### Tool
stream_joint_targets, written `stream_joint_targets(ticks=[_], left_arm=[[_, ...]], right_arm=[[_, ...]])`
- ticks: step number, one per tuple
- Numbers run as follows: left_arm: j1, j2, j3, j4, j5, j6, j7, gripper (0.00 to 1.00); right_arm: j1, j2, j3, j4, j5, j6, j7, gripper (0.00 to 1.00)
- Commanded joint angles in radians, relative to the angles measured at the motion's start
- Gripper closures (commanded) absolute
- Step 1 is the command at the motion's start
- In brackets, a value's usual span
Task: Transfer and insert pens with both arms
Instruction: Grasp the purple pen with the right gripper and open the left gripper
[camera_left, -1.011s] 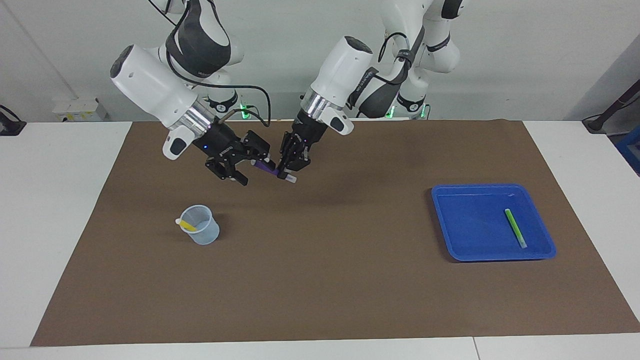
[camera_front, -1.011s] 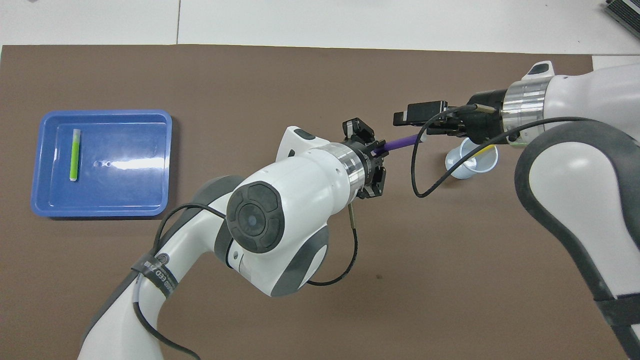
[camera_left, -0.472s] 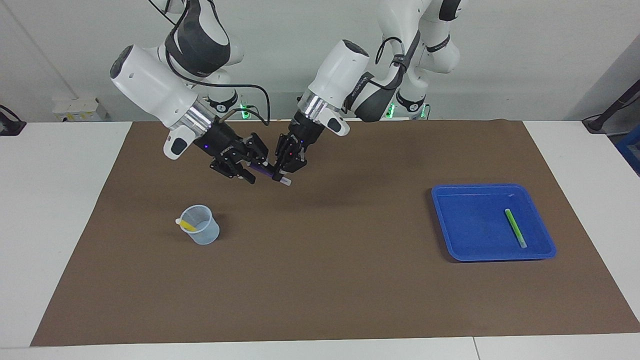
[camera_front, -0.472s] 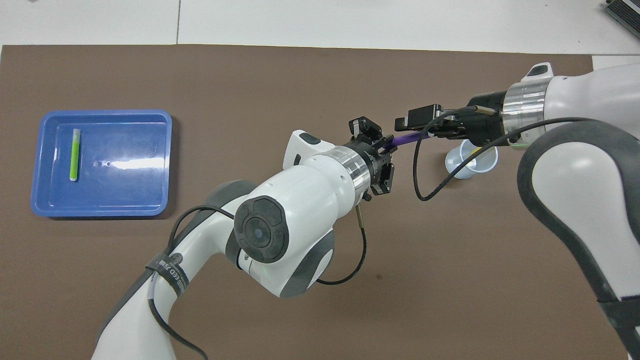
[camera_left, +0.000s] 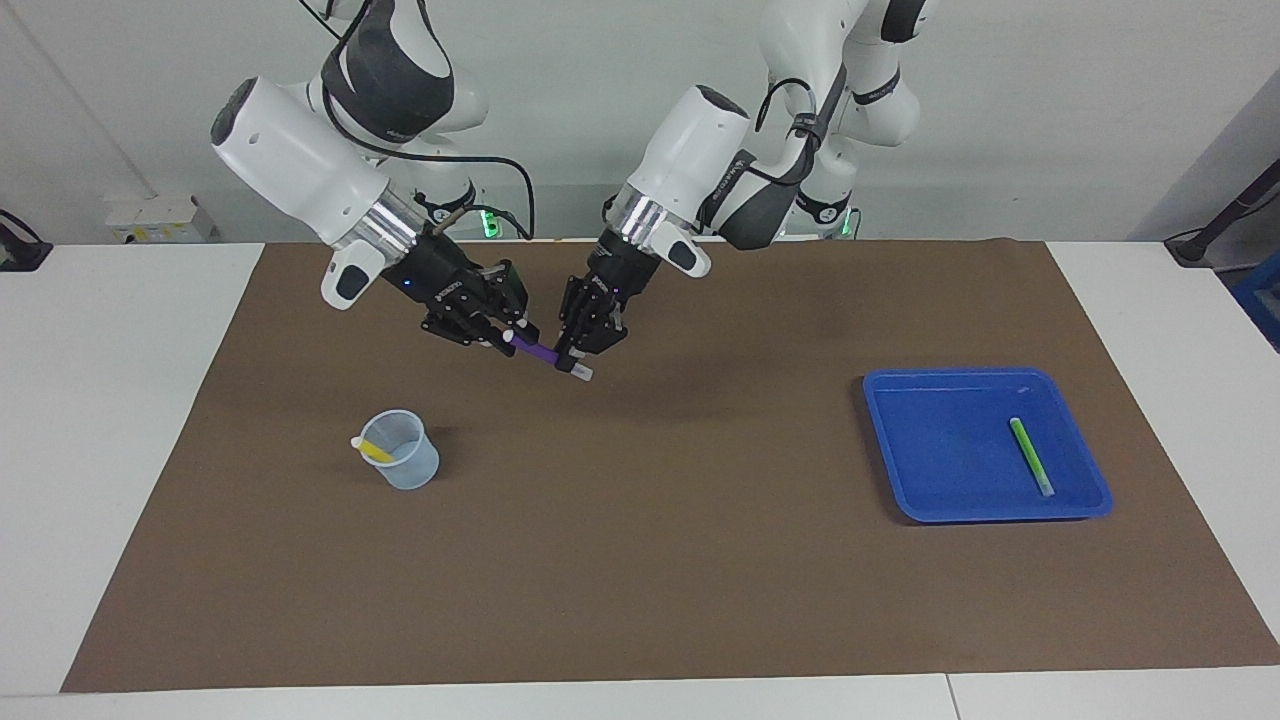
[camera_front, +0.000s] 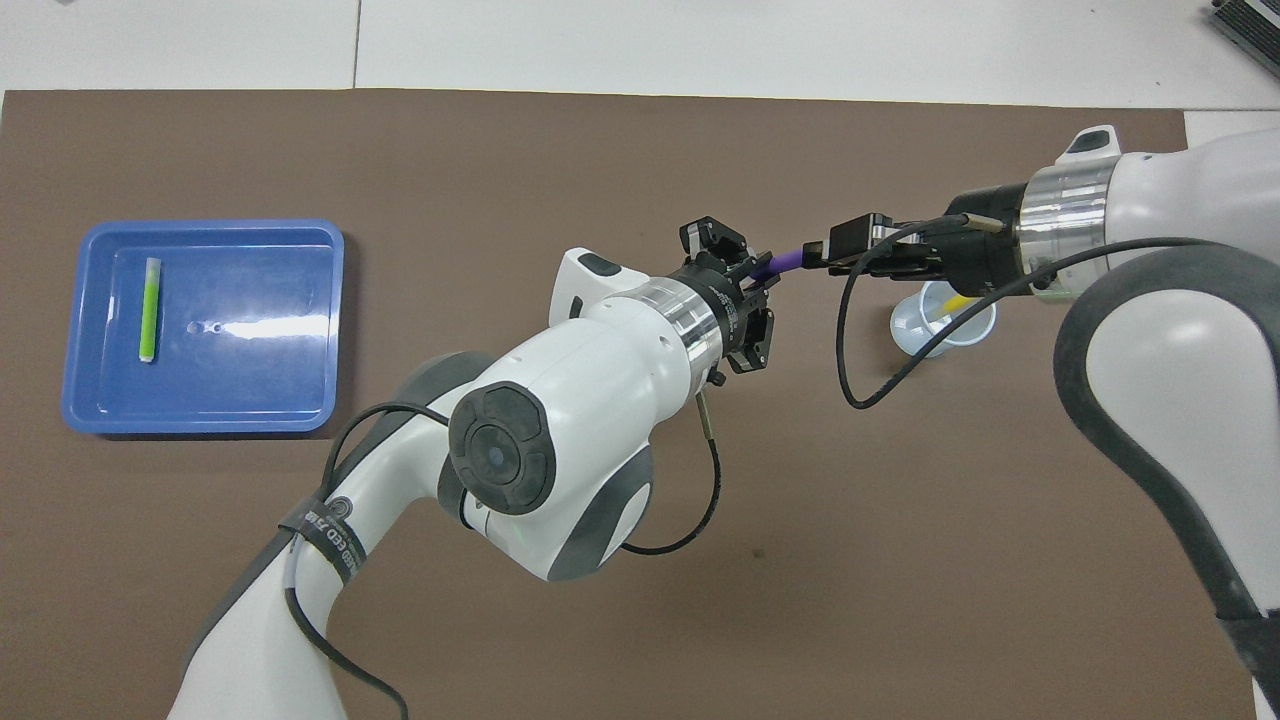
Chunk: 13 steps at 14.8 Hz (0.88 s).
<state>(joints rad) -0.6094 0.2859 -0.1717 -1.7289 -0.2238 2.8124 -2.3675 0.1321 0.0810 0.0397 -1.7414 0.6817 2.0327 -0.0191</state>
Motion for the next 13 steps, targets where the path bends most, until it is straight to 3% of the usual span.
stream_joint_targets(ticks=[1,9,11,13], left_arm=[[-0.006,-0.010,0.003,-0.023,-0.014,0.025,-0.003,1.00],[-0.012,-0.010,0.003,-0.021,-0.014,0.025,-0.004,1.00],[-0.016,-0.010,0.003,-0.021,-0.014,0.025,-0.004,1.00],[-0.018,-0.010,0.003,-0.020,-0.014,0.025,-0.004,1.00]], right_arm=[[-0.011,-0.009,0.003,0.000,0.009,-0.017,0.015,0.67],[-0.008,-0.004,0.003,0.008,0.006,-0.002,0.013,0.68],[-0.006,-0.004,0.003,0.008,0.006,-0.002,0.013,0.78],[-0.008,-0.004,0.003,0.008,0.004,-0.002,0.010,0.95]])
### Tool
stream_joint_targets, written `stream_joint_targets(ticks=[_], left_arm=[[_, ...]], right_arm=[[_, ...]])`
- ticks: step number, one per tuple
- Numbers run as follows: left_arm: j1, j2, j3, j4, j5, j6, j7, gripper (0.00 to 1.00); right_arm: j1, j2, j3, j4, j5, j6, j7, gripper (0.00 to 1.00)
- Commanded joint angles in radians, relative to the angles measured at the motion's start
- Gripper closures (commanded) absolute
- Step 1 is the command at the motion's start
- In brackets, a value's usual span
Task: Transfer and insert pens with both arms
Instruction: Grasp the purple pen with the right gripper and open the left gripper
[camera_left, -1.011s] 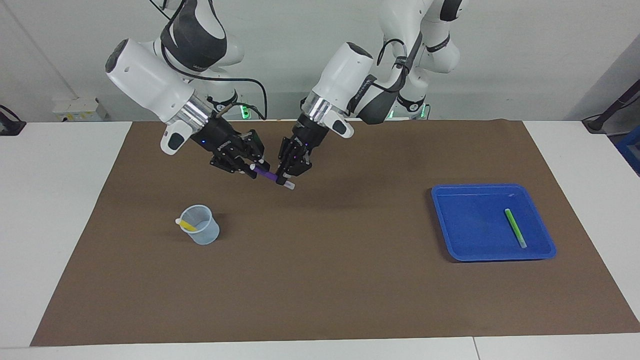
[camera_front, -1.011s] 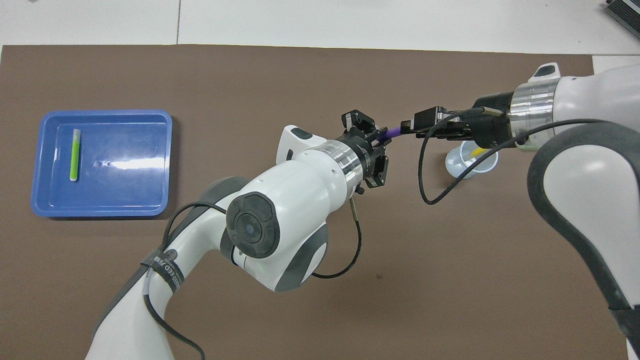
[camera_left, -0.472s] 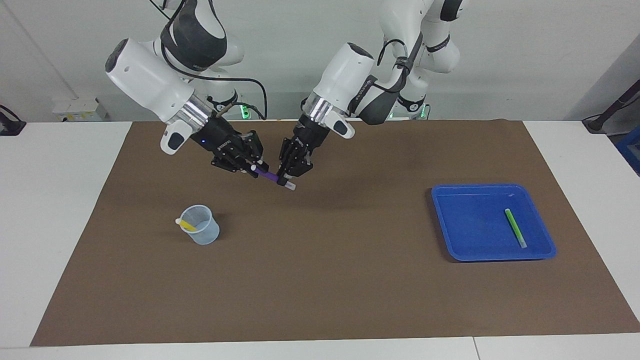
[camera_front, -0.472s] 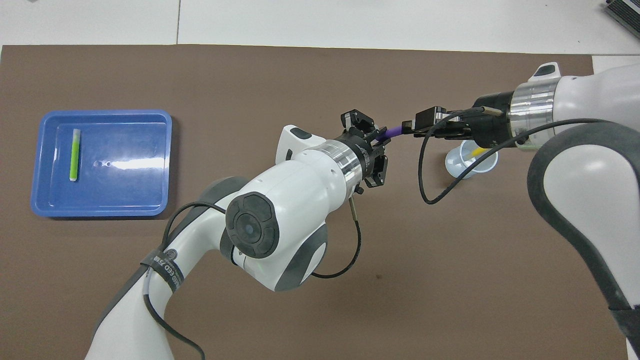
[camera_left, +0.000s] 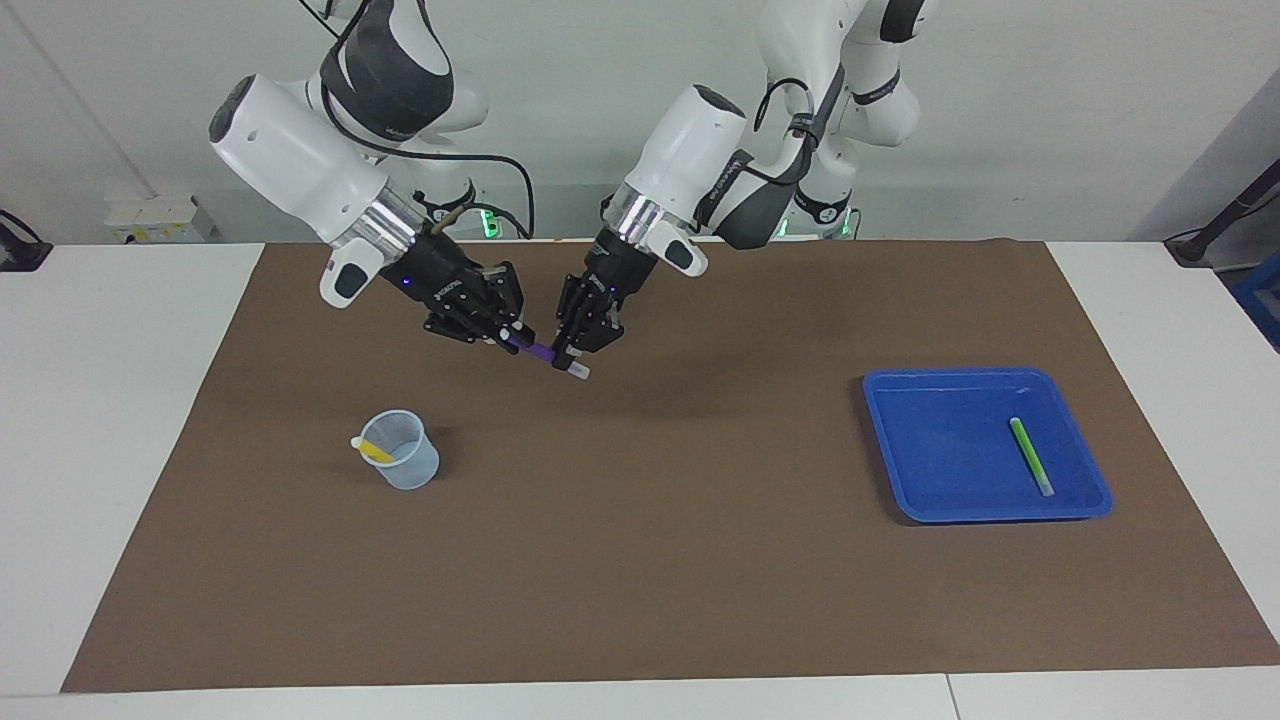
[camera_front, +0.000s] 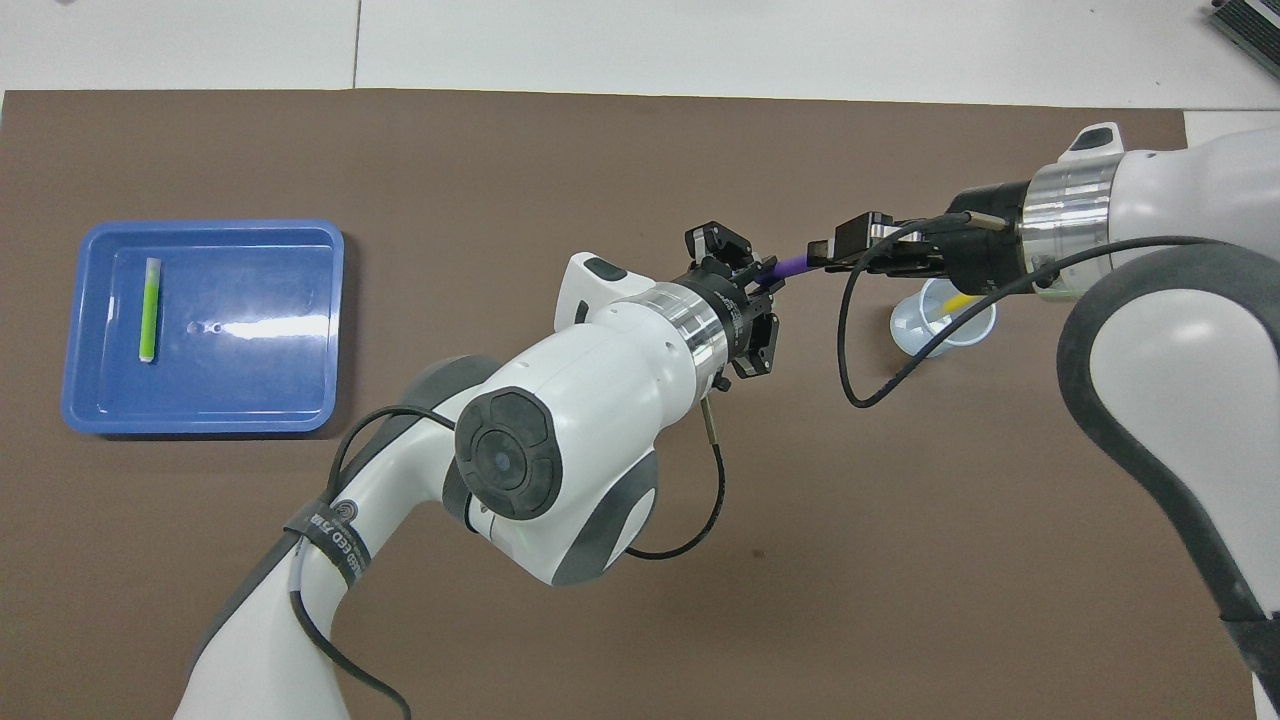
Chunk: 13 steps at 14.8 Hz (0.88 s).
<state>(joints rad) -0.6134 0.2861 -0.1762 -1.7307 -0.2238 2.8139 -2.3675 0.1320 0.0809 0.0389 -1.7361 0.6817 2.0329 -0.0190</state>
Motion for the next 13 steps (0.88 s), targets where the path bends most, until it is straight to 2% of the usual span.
stream_joint_targets(ticks=[1,5,6,7,8,9,11,13], left_arm=[[-0.014,-0.010,0.008,-0.018,-0.014,0.024,-0.004,1.00],[-0.009,-0.010,0.008,-0.018,-0.012,0.024,0.002,1.00],[-0.008,-0.010,0.008,-0.018,-0.012,0.024,0.005,0.86],[-0.006,-0.010,0.008,-0.018,-0.012,0.019,0.004,0.55],[-0.005,-0.012,0.008,-0.017,-0.012,0.009,0.002,0.44],[-0.003,-0.021,0.008,-0.016,-0.012,-0.014,0.002,0.37],[0.000,-0.035,0.011,-0.006,-0.012,-0.089,0.004,0.36],[0.017,-0.053,0.014,-0.010,-0.012,-0.112,0.004,0.36]], right_arm=[[-0.008,-0.004,0.004,0.003,0.004,-0.002,0.010,1.00],[-0.011,-0.001,0.002,0.006,-0.008,-0.005,0.008,1.00],[-0.012,0.002,0.002,0.016,-0.028,-0.010,0.008,1.00],[-0.014,0.005,0.002,0.027,-0.057,-0.011,0.008,1.00],[-0.017,0.008,0.002,0.035,-0.086,-0.013,0.008,1.00],[-0.017,0.010,0.001,0.042,-0.114,-0.014,0.008,1.00],[-0.023,0.010,-0.001,0.056,-0.192,-0.019,0.005,1.00],[-0.034,0.010,-0.001,0.062,-0.266,-0.020,0.001,1.00]])
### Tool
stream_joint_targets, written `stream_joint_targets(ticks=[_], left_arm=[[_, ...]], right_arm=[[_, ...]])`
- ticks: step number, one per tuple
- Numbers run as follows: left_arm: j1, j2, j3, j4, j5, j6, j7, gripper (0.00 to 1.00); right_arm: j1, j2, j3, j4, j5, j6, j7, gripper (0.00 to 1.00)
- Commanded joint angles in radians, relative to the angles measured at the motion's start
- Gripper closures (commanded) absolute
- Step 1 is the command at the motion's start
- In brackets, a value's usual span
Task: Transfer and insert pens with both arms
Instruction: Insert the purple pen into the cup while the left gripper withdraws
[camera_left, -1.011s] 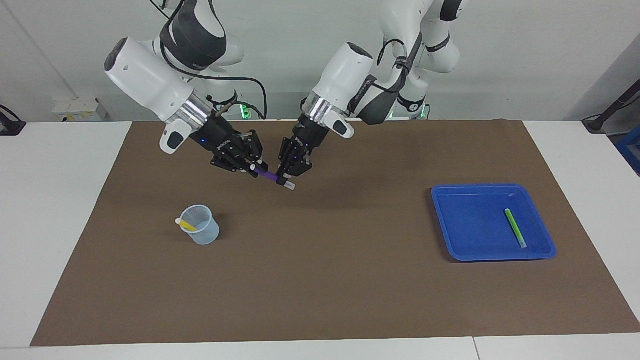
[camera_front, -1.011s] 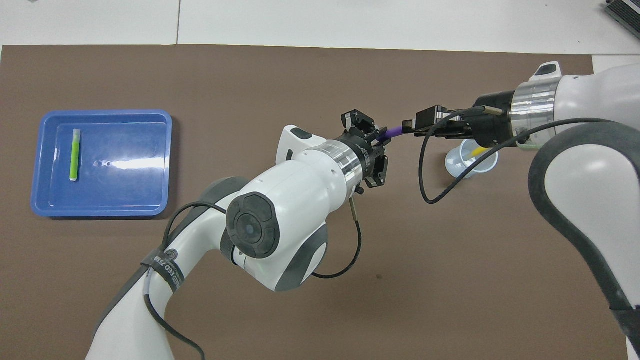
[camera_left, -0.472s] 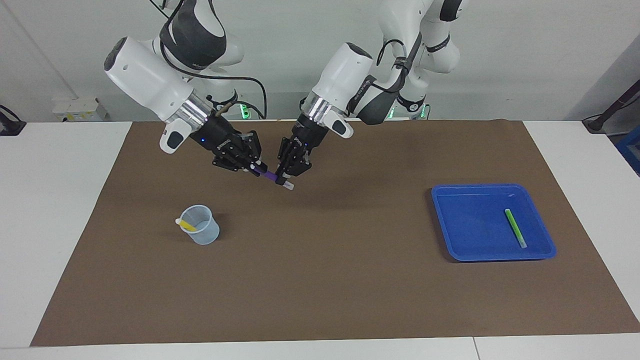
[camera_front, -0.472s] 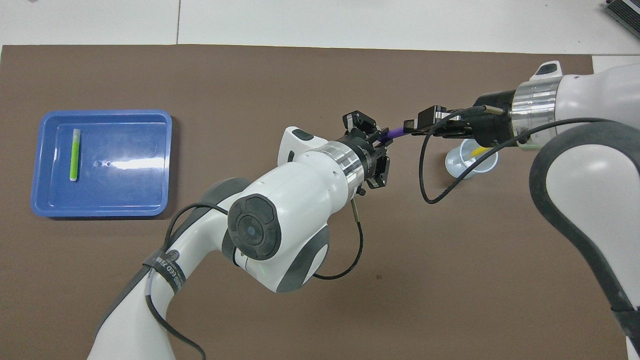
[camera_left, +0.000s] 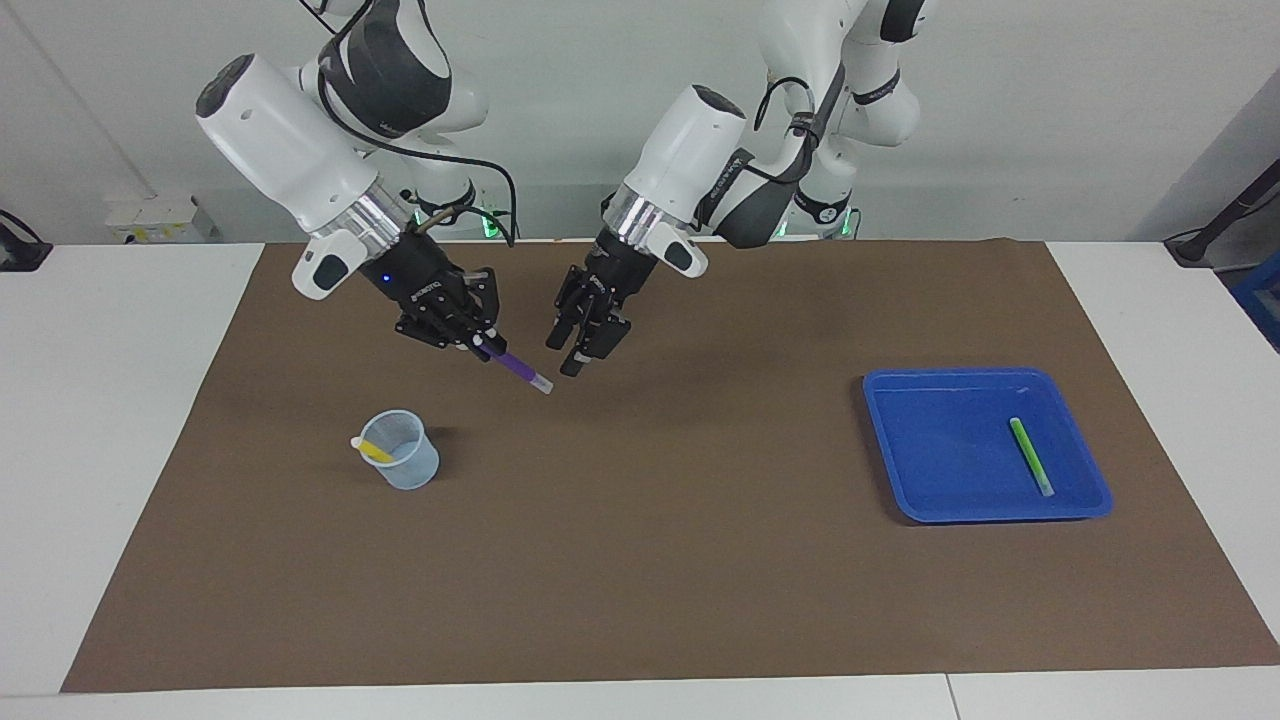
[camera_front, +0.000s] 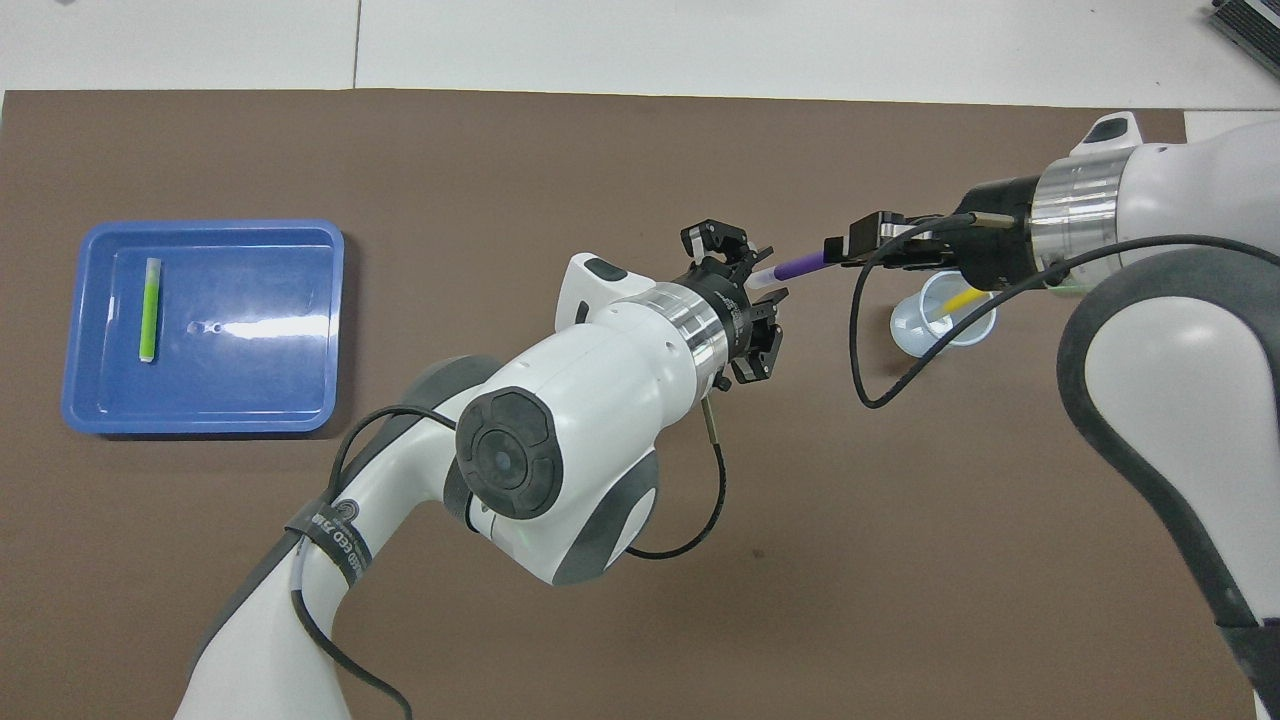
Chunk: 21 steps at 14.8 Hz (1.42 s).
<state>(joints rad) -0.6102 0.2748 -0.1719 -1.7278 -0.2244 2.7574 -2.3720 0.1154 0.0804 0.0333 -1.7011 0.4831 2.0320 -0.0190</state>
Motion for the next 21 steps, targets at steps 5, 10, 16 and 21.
stream_joint_targets(ticks=[5,10,16,21], left_arm=[[0.122,-0.045,0.009,-0.013,-0.010,-0.090,0.011,0.00],[0.205,-0.045,0.009,-0.022,-0.012,-0.088,0.000,0.00],[0.285,-0.035,0.008,0.004,0.000,-0.091,0.110,0.00],[0.371,-0.035,0.011,0.014,0.000,-0.134,0.341,0.00]], right_arm=[[-0.071,0.004,0.002,0.006,-0.299,-0.059,-0.103,1.00],[-0.187,0.021,0.004,-0.037,-0.344,-0.047,-0.268,1.00],[-0.174,0.030,0.002,-0.163,-0.347,0.062,-0.251,1.00],[-0.166,0.111,0.004,-0.161,-0.382,0.165,-0.222,1.00]])
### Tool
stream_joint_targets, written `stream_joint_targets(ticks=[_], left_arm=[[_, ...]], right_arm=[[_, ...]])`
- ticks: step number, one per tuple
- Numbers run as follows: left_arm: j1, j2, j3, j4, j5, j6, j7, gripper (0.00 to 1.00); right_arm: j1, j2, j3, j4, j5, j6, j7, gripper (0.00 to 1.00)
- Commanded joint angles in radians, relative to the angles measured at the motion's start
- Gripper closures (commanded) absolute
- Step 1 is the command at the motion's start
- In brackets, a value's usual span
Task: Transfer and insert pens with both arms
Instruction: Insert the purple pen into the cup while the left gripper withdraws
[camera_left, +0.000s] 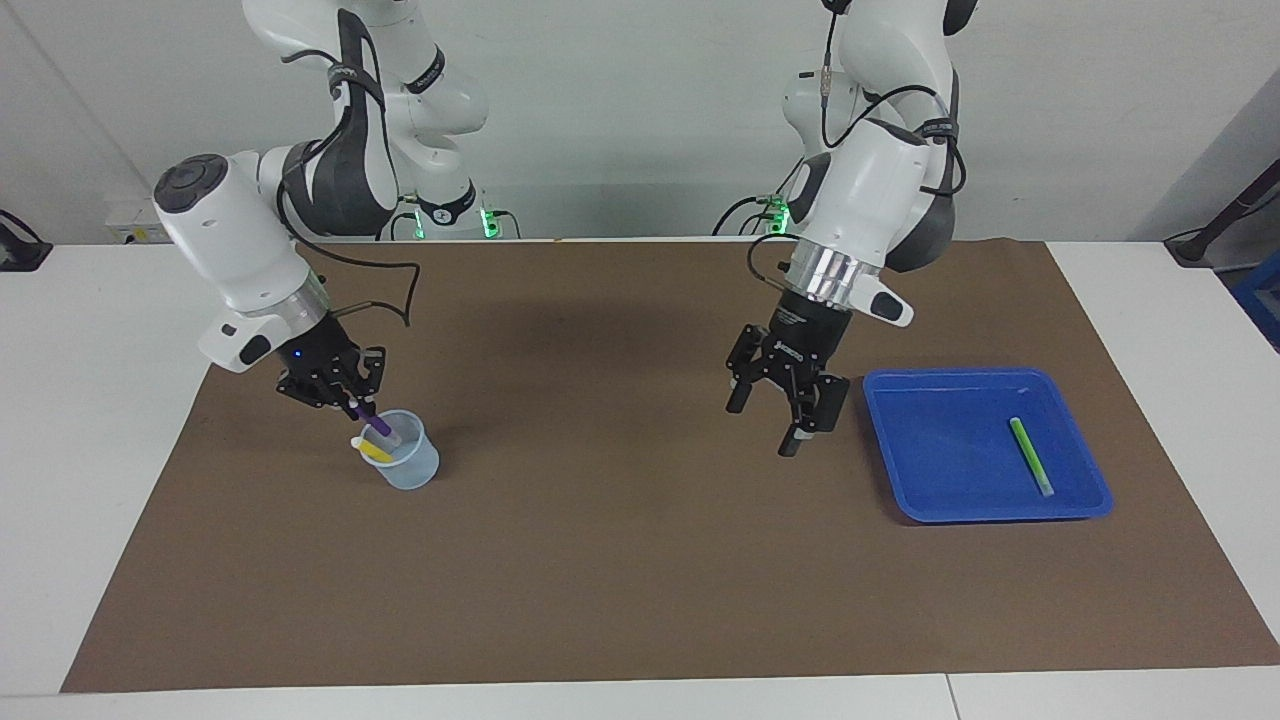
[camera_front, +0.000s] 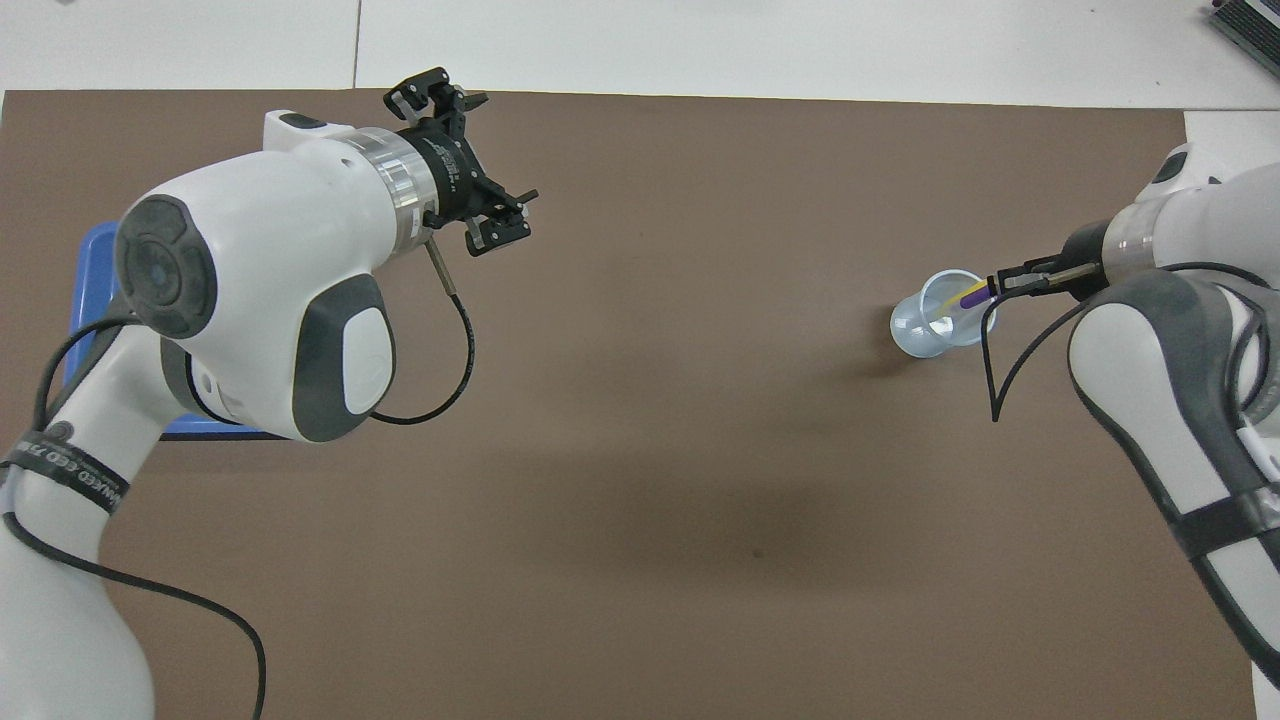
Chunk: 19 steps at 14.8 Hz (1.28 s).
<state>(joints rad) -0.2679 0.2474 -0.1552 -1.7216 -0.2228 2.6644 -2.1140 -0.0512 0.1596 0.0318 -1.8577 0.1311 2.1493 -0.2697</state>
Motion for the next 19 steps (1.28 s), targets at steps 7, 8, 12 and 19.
stream_joint_targets(ticks=[7,8,12,19], left_arm=[[0.147,-0.030,-0.006,-0.003,-0.001,-0.213,0.423,0.00],[0.163,-0.031,-0.006,-0.003,-0.001,-0.236,0.474,0.00],[0.232,-0.063,-0.006,-0.019,-0.001,-0.418,0.902,0.00],[0.344,-0.118,-0.003,-0.122,0.000,-0.488,1.392,0.00]], right_arm=[[-0.001,0.012,0.002,0.070,-0.031,-0.092,0.104,0.00],[-0.002,0.006,-0.003,0.112,-0.044,-0.148,0.106,0.00],[-0.012,-0.058,-0.003,0.169,-0.120,-0.296,0.106,0.00],[0.001,-0.089,0.010,0.253,-0.156,-0.467,0.128,0.00]])
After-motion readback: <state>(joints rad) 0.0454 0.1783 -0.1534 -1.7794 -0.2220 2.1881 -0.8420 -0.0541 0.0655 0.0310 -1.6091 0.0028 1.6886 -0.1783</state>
